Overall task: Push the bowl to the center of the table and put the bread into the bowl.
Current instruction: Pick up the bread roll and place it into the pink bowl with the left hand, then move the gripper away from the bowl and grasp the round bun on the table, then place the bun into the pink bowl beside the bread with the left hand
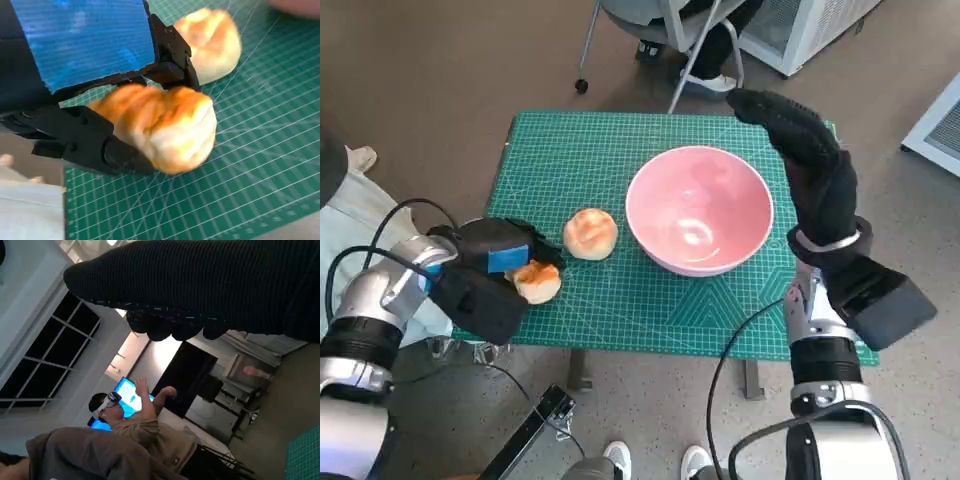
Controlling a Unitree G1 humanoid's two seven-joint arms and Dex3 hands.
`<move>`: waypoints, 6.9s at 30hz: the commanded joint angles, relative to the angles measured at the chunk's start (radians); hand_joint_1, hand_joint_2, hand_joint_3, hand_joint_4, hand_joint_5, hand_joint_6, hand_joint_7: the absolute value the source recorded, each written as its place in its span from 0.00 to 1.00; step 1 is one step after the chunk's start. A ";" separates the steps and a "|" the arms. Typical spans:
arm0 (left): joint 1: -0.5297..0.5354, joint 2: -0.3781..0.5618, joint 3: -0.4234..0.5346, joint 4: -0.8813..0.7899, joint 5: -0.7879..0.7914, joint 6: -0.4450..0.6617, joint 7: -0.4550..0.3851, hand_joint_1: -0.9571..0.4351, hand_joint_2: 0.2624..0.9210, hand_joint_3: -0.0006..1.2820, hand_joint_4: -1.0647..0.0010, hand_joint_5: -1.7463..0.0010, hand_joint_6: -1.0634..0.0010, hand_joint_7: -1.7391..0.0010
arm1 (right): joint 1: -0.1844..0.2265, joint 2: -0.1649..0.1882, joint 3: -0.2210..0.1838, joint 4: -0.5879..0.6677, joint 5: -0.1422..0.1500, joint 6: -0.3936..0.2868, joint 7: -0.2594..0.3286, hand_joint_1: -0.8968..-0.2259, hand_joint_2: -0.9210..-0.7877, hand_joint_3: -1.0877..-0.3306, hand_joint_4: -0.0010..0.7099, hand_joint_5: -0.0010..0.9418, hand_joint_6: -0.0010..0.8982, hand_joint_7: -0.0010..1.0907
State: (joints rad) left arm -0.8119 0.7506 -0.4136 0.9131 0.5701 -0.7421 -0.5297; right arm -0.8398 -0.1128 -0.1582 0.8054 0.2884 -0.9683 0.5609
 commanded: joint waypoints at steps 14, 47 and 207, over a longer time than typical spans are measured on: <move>-0.106 0.005 0.324 -0.217 -0.469 0.097 -0.158 0.69 0.98 0.05 0.42 0.29 0.31 0.40 | 0.021 -0.012 -0.015 0.039 0.030 0.004 0.024 0.46 0.00 0.55 0.51 0.01 0.00 0.79; -0.479 -0.421 0.025 0.190 -0.047 0.059 0.239 0.69 1.00 0.04 0.39 0.32 0.32 0.37 | 0.047 -0.026 -0.042 0.024 0.020 -0.030 0.017 0.49 0.00 0.55 0.52 0.01 0.01 0.74; -0.389 -0.473 0.010 0.048 -0.072 0.313 0.062 0.55 0.80 0.07 0.99 0.99 0.99 0.68 | 0.062 -0.062 -0.037 -0.013 0.043 -0.026 0.025 0.46 0.00 0.55 0.50 0.00 0.02 0.72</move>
State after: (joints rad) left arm -1.2008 0.2711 -0.3973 0.9580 0.4937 -0.4208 -0.4693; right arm -0.8049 -0.1716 -0.1931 0.7966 0.3198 -1.0090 0.5785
